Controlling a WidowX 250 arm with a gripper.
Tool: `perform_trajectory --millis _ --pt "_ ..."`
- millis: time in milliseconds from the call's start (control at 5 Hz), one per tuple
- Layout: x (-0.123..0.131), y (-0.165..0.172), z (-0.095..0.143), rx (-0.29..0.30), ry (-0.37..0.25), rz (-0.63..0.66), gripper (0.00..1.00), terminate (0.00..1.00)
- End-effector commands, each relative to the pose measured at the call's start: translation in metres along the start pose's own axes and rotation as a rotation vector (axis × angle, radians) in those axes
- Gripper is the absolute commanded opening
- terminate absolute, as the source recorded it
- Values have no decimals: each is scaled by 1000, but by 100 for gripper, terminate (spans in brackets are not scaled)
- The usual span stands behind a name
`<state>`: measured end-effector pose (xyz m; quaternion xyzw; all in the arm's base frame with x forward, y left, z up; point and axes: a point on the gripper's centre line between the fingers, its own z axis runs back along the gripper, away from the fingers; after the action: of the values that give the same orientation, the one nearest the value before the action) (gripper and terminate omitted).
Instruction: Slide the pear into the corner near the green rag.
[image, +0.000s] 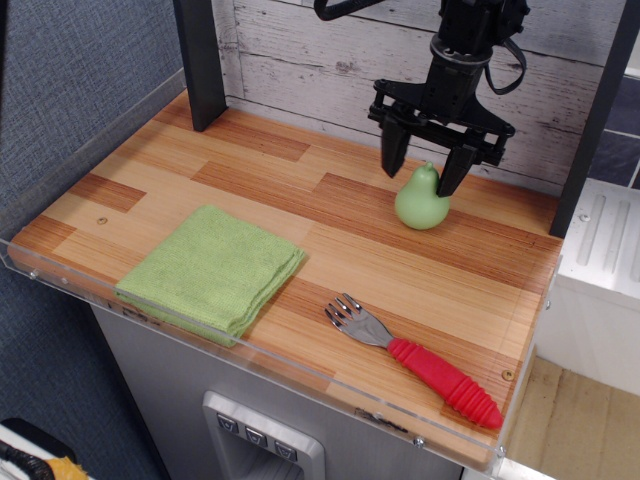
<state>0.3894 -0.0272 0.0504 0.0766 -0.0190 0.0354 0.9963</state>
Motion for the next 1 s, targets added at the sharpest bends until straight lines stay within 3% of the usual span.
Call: perform_trajectory --millis 0,200,400,800 --pt "7 6 11 -26 -36 17 0 0" --pt "4 21 27 -22 -38 61 0 0" --pt "-5 53 41 18 -69 187 0 0" --pt "-34 132 35 87 -11 416 0 0"
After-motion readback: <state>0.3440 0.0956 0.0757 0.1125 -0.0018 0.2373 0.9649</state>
